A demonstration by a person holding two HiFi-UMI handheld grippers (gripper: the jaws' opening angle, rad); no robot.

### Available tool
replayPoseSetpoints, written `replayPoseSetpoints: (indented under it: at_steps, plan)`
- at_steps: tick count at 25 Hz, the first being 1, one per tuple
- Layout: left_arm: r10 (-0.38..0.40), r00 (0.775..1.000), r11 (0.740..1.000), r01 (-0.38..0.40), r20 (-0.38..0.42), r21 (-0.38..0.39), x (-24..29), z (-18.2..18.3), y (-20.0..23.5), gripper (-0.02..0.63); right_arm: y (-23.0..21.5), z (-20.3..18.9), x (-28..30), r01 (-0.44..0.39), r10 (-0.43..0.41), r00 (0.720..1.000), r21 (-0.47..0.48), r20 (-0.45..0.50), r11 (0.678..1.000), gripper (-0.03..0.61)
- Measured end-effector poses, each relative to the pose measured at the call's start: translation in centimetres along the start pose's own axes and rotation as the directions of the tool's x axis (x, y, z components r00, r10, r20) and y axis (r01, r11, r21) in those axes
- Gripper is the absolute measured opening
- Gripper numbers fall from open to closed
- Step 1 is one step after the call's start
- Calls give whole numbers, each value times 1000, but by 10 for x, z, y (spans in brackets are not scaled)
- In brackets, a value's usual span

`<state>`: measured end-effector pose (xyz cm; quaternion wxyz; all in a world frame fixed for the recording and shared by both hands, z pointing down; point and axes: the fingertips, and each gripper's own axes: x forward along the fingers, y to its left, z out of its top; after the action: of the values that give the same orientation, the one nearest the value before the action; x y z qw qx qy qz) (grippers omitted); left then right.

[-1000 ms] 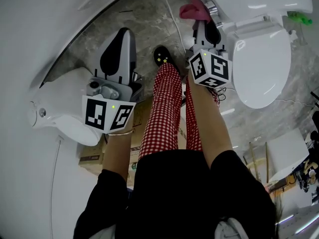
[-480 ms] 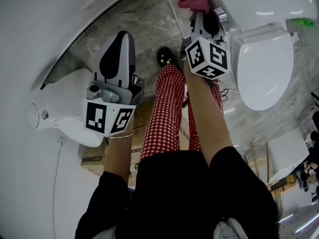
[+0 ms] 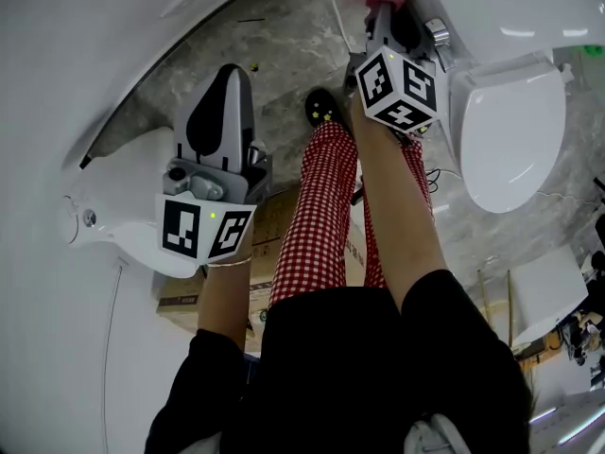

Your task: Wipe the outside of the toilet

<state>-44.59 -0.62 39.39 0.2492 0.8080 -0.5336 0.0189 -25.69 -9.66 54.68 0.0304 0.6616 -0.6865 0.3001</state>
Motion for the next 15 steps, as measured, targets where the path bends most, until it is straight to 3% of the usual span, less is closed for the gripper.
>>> replayPoseSetpoints:
  at_steps: [7, 15]
  plan:
    - [-15, 1000, 1000, 15, 2, -5, 1, -1, -6, 11, 3, 0, -19, -20, 20, 1000, 1, 2, 1000, 60]
    - [-57, 998, 998, 57, 9, 0, 7, 0, -28, 11, -17, -30, -79, -10, 11, 998, 19, -54, 1000, 60]
